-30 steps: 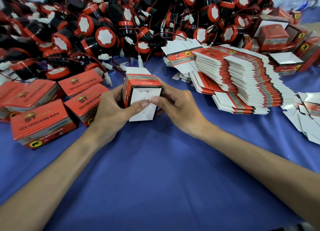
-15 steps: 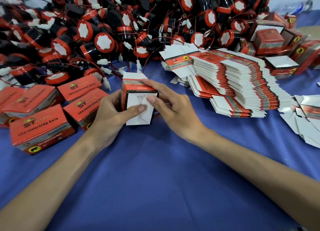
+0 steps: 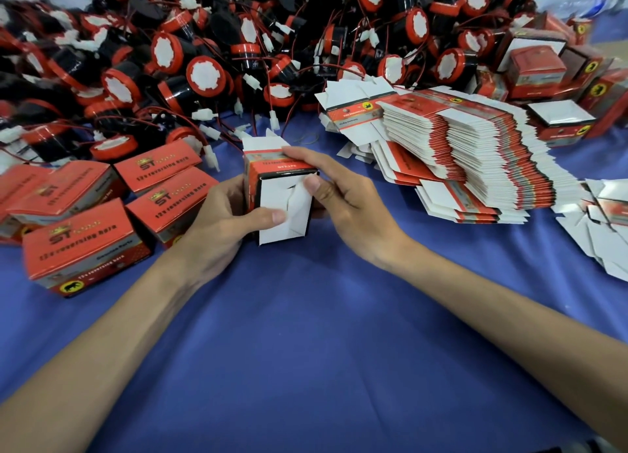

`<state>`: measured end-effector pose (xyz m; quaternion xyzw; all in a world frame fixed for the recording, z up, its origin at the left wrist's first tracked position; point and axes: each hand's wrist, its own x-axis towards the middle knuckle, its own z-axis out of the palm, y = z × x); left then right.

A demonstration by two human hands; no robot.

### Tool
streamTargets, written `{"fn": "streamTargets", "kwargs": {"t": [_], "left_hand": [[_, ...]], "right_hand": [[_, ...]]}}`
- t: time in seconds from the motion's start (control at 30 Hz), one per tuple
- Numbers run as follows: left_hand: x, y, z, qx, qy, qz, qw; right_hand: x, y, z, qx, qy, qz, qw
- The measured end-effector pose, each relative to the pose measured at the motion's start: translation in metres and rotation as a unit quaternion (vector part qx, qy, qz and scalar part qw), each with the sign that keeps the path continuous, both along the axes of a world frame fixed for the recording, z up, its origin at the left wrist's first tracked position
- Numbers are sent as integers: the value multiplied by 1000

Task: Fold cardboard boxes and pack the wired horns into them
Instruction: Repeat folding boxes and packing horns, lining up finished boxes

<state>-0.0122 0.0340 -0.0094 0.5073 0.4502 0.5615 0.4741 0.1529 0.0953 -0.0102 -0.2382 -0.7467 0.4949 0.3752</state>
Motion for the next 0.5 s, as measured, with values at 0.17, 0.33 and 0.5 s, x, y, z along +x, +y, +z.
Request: {"fn": "streamTargets", "kwargs": {"t": [0.17,0.33,0.5], "left_hand": [[2,-2,1,-2,-1,-2,1000],[0,-1,2,1,7,22,1000],[-3,-2,8,13,92,47,995]], "right_hand": [[1,-1,-2,16,-7,1,1000],[2,0,1,4,5,22,1000],[5,4,2,-4,-7,54,999]]}}
